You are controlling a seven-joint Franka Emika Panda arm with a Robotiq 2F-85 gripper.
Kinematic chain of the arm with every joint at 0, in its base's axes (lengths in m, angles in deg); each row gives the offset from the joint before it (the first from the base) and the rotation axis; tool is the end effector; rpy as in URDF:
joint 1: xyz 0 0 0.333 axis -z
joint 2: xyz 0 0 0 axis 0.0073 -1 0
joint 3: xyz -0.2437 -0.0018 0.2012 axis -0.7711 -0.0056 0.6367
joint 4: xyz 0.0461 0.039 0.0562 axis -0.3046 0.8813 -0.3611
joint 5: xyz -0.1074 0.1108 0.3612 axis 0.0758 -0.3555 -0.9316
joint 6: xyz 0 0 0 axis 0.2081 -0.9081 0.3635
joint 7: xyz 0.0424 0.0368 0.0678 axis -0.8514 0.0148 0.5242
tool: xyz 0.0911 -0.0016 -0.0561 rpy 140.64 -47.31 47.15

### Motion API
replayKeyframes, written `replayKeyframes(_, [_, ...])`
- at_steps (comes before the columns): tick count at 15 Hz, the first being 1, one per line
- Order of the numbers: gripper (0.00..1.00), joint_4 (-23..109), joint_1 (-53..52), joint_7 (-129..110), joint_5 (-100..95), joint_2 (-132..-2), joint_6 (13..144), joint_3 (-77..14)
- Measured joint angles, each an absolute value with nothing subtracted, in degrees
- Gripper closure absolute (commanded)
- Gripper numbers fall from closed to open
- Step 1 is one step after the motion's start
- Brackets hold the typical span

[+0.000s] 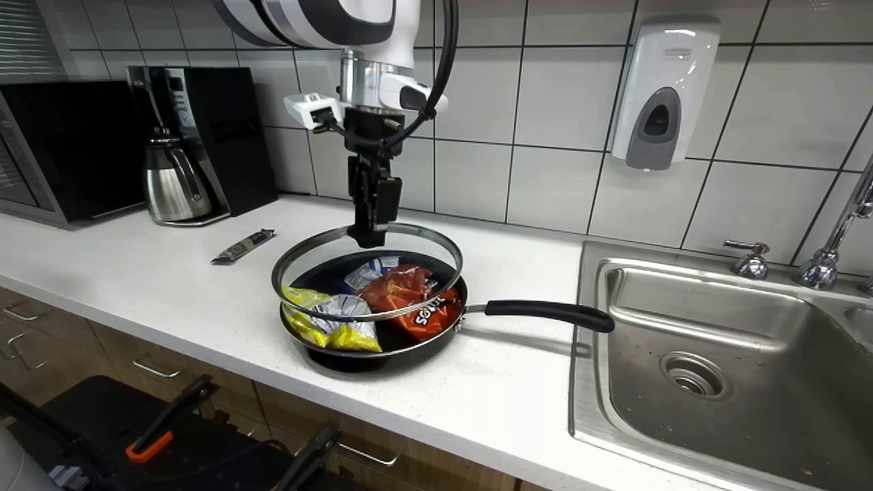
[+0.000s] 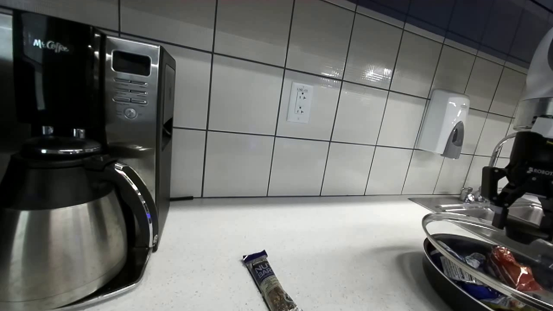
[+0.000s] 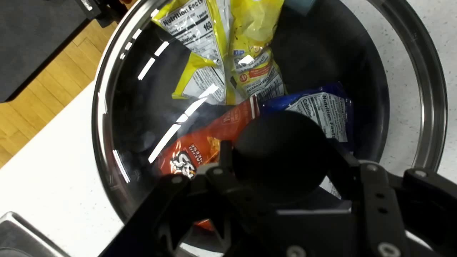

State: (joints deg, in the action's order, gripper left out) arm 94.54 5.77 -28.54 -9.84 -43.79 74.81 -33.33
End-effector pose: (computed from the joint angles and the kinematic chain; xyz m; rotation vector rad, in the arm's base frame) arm 0.4340 -0.0804 0.3134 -2.9271 0.9799 0.1855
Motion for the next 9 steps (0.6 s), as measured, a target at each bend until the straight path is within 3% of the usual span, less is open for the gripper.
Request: replayKeyframes(9, [0.61, 95.34, 6.51, -29.32, -6.83, -43.87, 72.75, -33.83])
